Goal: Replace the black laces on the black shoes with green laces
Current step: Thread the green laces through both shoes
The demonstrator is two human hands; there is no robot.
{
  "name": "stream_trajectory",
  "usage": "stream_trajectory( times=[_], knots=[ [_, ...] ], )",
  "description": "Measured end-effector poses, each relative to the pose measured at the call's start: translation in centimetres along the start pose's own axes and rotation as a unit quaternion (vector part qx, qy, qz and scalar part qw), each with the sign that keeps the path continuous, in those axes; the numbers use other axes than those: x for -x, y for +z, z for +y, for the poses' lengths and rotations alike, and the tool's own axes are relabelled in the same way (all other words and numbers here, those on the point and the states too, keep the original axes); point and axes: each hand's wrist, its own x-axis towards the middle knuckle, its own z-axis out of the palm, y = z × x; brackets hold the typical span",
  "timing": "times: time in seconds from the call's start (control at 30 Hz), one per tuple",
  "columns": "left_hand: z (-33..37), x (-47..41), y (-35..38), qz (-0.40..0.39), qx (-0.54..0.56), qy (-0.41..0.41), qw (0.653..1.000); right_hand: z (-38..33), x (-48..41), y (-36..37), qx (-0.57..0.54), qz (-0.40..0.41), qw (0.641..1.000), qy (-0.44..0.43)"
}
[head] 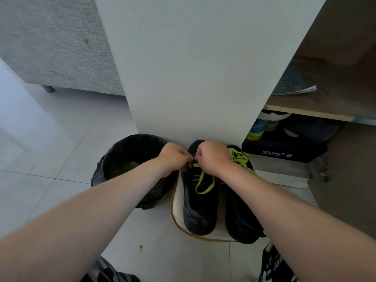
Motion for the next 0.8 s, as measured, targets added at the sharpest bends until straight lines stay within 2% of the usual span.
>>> stream_trajectory(
  times=[0.13,0.3,0.57,0.7,0.8],
  knots=[
    [-0.1,-0.3,-0.1,-0.001,0.003,-0.011,1.0,0.5,0.1,0.5,-0.045,0.0,0.999,-0.006],
    [-0.6,-0.7,0.4,0.017,0.03,-0.035,0.999,0.7,0.1,1.5,-0.05,0.039,0.998,-0.013],
    [-1.5,-0.4,0.8,-0.01,0.155,-0.079,0.985,0.8,-0.2,2.4,0.017,0.072,0.996,-0.041],
    [-1.5,-0.2,0.8,-0.021,0.141,-0.076,0.987,0.6,-0.1,2.9,0.022,0.077,0.997,-0.012],
    [-1.6,-0.3,0.9,-0.021,0.094,-0.051,0.994,0.7,-0.2,2.7,0.08,0.062,0.995,0.005]
  ],
)
